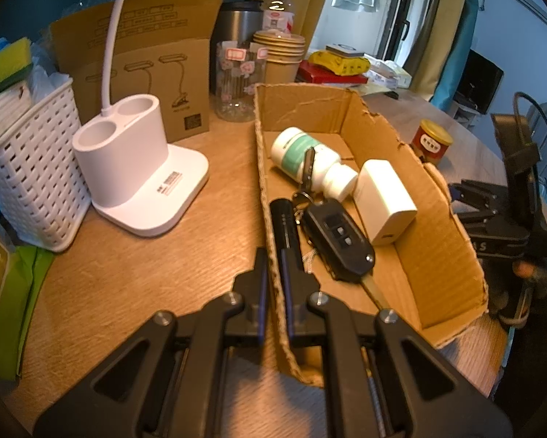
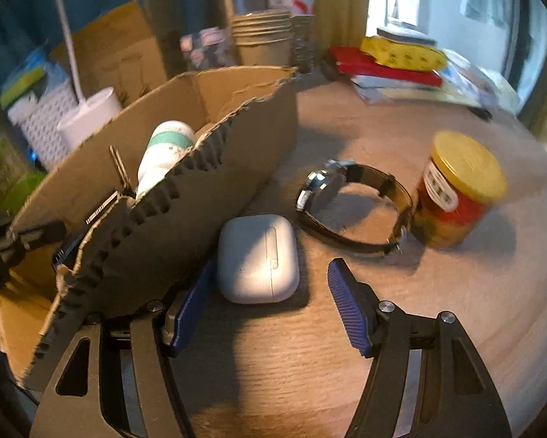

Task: Organize rigid objects
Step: 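Grasp the white earbuds case with the right gripper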

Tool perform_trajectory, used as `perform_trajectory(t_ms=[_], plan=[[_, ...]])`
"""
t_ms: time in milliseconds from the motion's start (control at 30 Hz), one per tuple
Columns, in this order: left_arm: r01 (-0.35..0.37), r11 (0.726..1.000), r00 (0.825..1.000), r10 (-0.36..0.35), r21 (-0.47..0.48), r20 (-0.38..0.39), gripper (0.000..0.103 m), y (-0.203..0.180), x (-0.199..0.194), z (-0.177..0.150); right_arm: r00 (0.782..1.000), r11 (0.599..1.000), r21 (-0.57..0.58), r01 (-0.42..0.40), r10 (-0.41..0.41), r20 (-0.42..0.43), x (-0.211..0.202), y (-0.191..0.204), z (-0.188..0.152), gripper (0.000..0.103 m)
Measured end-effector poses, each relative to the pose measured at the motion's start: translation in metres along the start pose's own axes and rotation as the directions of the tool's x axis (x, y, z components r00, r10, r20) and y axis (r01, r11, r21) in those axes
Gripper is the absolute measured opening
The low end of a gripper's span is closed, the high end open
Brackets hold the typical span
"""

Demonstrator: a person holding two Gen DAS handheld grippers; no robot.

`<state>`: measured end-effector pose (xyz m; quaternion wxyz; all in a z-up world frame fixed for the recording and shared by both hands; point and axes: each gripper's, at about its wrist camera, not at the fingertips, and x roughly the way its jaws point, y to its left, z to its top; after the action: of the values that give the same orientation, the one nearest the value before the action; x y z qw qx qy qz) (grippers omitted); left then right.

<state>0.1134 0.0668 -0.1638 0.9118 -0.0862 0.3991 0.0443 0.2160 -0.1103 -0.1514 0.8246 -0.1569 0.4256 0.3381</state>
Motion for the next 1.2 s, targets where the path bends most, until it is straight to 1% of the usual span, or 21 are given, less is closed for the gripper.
perform_trajectory(t_ms=[133,200,233,267,467,600,867,1200], plan=[[0.000,1.000,1.000,0.000,0.000,0.000,0.009,0.000,0.000,0.000,1.000,0.999,-0.052,0.003,-0.004,-0.007,0.005,0.002,0.003,0.068],[0.001,1.000,1.000,-0.001,0.001,0.000,0.009,0.000,0.000,0.000,1.000,0.998,-0.068,0.008,-0.009,-0.002,0.006,0.003,0.004,0.061],[0.000,1.000,1.000,0.000,0.001,0.000,0.009,0.000,0.000,0.000,1.000,0.997,-0.074,0.006,-0.006,0.003,0.006,0.005,0.004,0.054],[0.000,1.000,1.000,0.000,0.000,0.000,0.009,0.000,0.000,0.000,1.000,0.997,-0.074,0.004,-0.004,0.004,0.006,0.005,0.004,0.050],[0.000,1.000,1.000,0.000,0.000,-0.001,0.009,0.000,0.000,0.000,1.000,0.999,-0.042,0.011,-0.011,0.012,0.002,0.004,0.003,0.050],[0.000,1.000,1.000,0.000,0.000,0.000,0.009,0.000,0.000,0.000,0.999,1.000,-0.008,0.013,-0.013,0.047,-0.008,0.000,0.000,0.050],[0.001,1.000,1.000,-0.001,0.000,-0.001,0.009,0.001,0.000,0.001,0.990,0.994,0.106,0.004,-0.019,0.138,-0.037,-0.010,-0.006,0.050],[0.002,1.000,1.000,-0.002,-0.001,-0.001,0.009,0.000,0.000,0.001,0.976,0.995,0.101,0.025,-0.047,0.214,-0.067,-0.003,0.005,0.050]])
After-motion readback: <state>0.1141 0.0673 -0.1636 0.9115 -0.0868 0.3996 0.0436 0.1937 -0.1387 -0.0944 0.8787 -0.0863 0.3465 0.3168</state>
